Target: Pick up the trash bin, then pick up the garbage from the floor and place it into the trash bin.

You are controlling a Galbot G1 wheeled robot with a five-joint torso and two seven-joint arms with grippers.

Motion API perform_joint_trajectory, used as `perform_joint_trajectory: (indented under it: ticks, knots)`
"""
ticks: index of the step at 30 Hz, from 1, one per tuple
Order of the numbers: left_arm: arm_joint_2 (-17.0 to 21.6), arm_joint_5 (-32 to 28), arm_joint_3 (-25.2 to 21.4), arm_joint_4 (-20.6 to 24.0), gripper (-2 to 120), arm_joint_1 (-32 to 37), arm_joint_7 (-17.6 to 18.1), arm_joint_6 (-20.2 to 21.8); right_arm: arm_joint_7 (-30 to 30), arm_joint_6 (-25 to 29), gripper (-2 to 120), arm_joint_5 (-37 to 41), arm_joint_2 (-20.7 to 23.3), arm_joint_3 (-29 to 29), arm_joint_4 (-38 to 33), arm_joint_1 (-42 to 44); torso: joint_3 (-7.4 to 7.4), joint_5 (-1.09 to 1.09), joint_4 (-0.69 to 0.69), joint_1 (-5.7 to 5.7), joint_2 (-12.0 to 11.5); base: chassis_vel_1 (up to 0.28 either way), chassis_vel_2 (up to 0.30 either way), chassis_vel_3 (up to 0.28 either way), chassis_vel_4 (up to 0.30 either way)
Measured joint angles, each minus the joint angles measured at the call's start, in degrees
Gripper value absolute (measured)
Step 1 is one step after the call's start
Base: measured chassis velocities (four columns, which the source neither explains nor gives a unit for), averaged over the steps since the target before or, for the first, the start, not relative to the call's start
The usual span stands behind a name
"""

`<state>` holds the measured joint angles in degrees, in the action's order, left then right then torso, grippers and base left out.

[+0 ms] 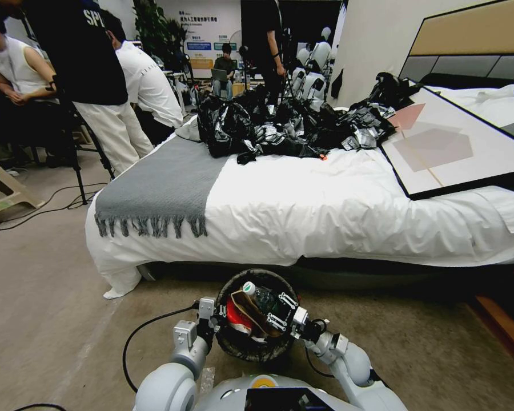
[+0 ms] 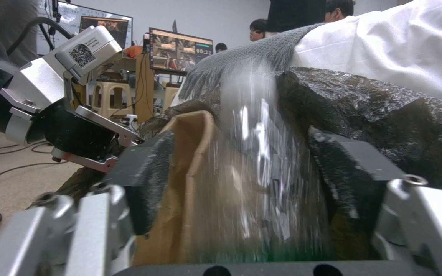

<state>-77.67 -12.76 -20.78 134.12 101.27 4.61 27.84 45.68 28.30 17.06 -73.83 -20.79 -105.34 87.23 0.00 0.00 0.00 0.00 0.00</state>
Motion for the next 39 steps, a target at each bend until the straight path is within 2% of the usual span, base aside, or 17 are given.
perform_joint_trajectory:
  ticks: [6, 16, 26, 34, 36, 37, 39]
  knots:
    - [0.02, -0.13, 0.00, 0.02, 0, -0.11, -0.05, 0.00, 0.19, 0.00, 99, -0.02, 0.12, -0.42, -0.43, 0.22, 0.00, 0.00, 0.00, 0.00, 0.00, 0.000, 0.000, 0.000, 0.000]
    - [0.07, -0.21, -0.12, 0.01, 0, -0.22, -0.11, 0.00, 1.26, 0.07, 100, 0.17, 0.19, -1.13, -2.17, 1.51, 0.00, 0.00, 0.00, 0.00, 0.00, 0.000, 0.000, 0.000, 0.000]
    - [0.16, -0.22, -0.36, -0.41, 0, -0.24, -0.05, 0.00, 1.43, 0.93, 100, 0.77, -0.04, -3.48, -8.08, 3.63, 0.00, 0.00, 0.00, 0.00, 0.00, 0.000, 0.000, 0.000, 0.000]
    - [0.07, -0.23, -0.46, -0.88, 0, -0.23, -0.05, -0.16, -4.19, 1.13, 100, 2.49, -1.63, -7.70, -17.77, 4.40, 0.00, 0.00, 0.00, 0.00, 0.00, 0.000, 0.000, 0.000, 0.000]
    - [-0.12, -0.47, -0.72, -0.89, 0, -0.31, -0.05, -0.17, -7.92, 1.33, 100, 3.07, -2.64, -9.45, -21.41, 4.77, 0.00, 0.00, 0.00, 0.00, 0.00, 0.000, 0.000, 0.000, 0.000]
    - [-0.12, -0.47, -0.72, -0.89, 0, -0.31, -0.05, -0.17, -7.92, 1.33, 100, 3.07, -2.64, -9.45, -21.41, 4.77, 0.00, 0.00, 0.00, 0.00, 0.00, 0.000, 0.000, 0.000, 0.000]
    - [-0.09, -0.64, -1.00, -0.89, 0, -0.32, -0.05, -0.17, -13.17, 1.70, 100, 3.06, -3.58, -11.00, -23.51, 5.10, 0.00, 0.00, 0.00, 0.00, 0.00, 0.000, 0.000, 0.000, 0.000]
